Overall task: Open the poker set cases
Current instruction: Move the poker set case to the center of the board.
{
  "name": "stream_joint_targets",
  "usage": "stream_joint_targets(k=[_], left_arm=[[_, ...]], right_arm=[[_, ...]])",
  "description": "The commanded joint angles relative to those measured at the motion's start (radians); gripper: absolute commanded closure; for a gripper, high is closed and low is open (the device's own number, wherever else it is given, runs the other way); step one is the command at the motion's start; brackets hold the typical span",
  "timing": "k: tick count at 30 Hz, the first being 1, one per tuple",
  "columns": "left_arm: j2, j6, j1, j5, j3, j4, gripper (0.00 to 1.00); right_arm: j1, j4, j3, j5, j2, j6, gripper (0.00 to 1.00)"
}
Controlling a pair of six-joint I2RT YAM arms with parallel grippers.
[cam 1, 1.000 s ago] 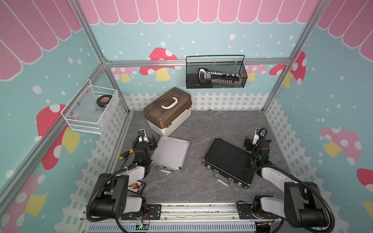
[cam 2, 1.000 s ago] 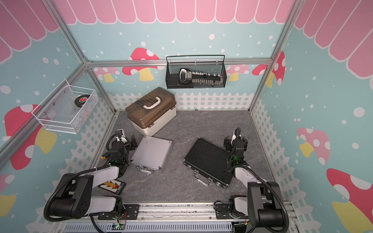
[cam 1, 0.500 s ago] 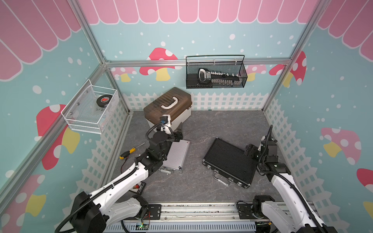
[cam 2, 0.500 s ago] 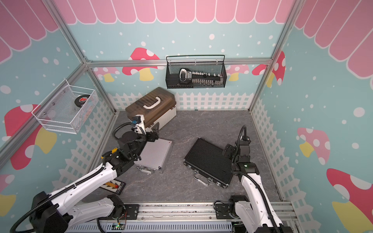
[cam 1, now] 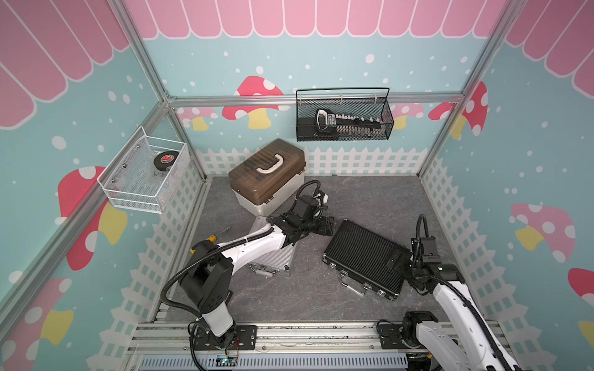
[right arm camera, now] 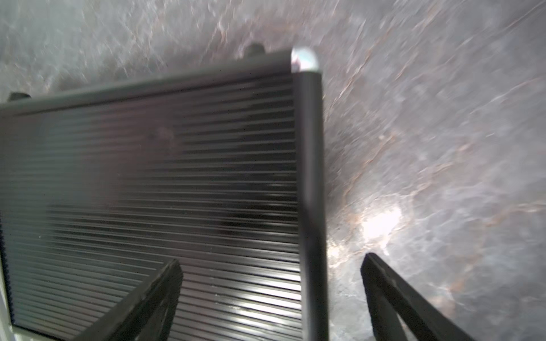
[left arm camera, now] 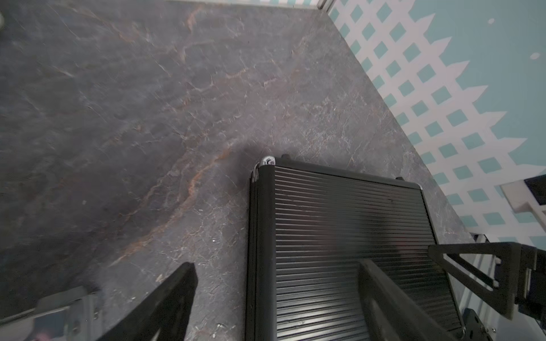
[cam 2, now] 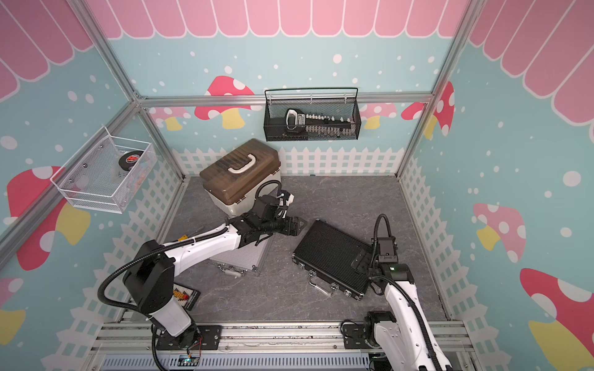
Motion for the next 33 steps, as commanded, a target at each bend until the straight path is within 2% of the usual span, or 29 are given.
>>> stream_joint_targets(k=[1, 8, 19, 24, 27, 29, 32, 33], left_arm=[[0.047, -0.074, 0.000, 0.117, 0.040, -0.042, 0.14], [0.120, -0.119, 0.004, 0.151, 0.048, -0.044, 0.14], [0.158, -0.168, 0.072, 0.137, 0.065, -0.037, 0.14], [0.136, -0.169, 0.093, 0.113, 0.064, -0.034, 0.14], [0.114, -0.166, 0.093, 0.084, 0.067, -0.033, 0.13], [0.091, -0.160, 0.093, 0.064, 0.067, -0.032, 0.13], [0.042, -0.149, 0.093, 0.013, 0.045, -0.034, 0.12], [0.024, -0.144, 0.093, -0.005, 0.035, -0.035, 0.12]], right_arm=[[0.001, 0.116, -0.016, -0.142, 0.067, -0.029, 0.11], [0.001, 0.274, 0.072, -0.265, 0.233, -0.130, 0.19], [-0.001, 0.577, 0.277, -0.329, 0.610, -0.075, 0.20], [-0.001, 0.622, 0.415, -0.350, 0.814, -0.081, 0.20], [-0.003, 0.586, 0.507, -0.352, 0.901, -0.118, 0.20], [-0.009, 0.544, 0.550, -0.308, 0.910, -0.149, 0.16], [-0.019, 0.477, 0.582, -0.208, 0.857, -0.186, 0.03], [-0.021, 0.444, 0.589, -0.166, 0.835, -0.196, 0.01]])
